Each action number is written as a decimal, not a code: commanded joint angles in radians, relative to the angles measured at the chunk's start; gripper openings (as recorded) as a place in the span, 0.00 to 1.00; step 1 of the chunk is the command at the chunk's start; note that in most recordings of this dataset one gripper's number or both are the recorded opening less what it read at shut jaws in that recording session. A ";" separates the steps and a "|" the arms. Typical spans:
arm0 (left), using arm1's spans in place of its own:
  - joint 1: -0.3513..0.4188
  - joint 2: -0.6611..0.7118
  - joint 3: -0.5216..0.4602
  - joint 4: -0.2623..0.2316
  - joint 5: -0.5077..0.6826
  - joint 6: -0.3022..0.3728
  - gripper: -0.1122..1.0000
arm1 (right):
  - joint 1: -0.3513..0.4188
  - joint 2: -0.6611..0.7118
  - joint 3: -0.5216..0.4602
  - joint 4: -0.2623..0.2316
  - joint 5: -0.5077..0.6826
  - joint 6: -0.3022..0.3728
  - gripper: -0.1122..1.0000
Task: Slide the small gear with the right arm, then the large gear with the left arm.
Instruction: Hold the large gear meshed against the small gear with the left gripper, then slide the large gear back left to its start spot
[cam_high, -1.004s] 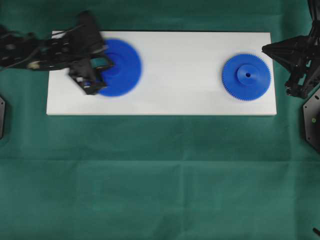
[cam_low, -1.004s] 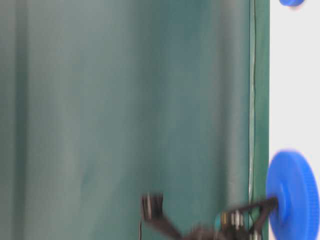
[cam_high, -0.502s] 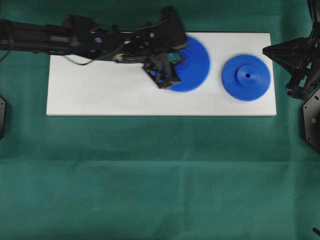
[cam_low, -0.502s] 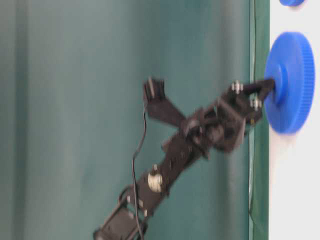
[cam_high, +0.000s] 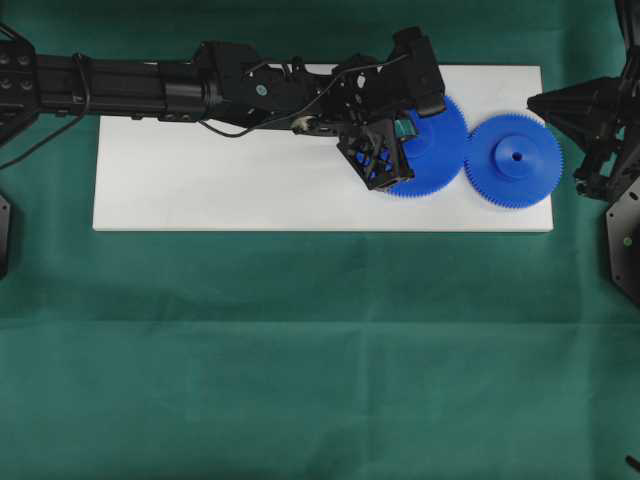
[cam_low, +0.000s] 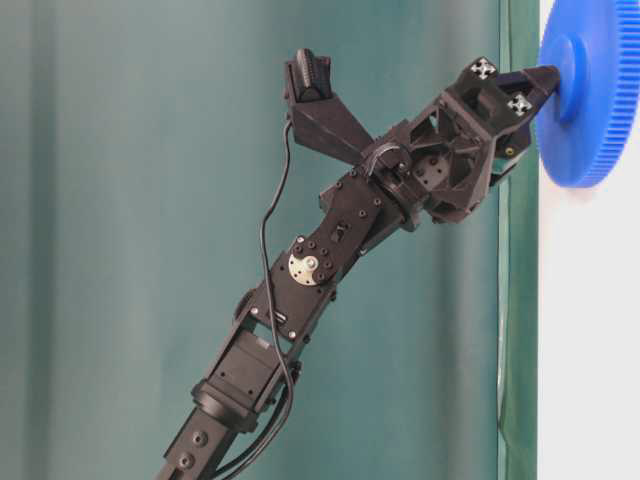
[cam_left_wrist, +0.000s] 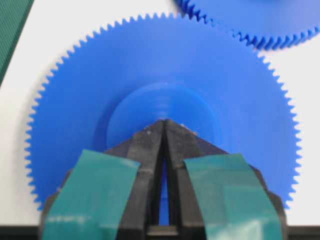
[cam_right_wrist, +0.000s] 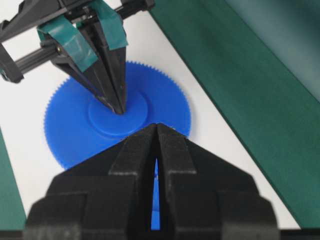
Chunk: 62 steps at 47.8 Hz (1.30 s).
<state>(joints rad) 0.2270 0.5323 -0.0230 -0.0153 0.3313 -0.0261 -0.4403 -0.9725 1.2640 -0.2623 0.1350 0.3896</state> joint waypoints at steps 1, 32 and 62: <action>-0.009 -0.032 0.014 -0.002 0.014 -0.002 0.10 | 0.002 0.003 -0.008 -0.002 -0.012 -0.002 0.56; -0.009 -0.058 0.054 -0.002 0.009 -0.006 0.10 | 0.002 0.003 -0.008 -0.002 -0.014 0.000 0.56; -0.017 -0.052 0.035 -0.002 0.012 -0.003 0.10 | 0.002 0.003 -0.008 -0.002 -0.014 -0.002 0.56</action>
<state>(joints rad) 0.2209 0.5001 0.0169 -0.0153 0.3375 -0.0307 -0.4403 -0.9725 1.2655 -0.2623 0.1319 0.3896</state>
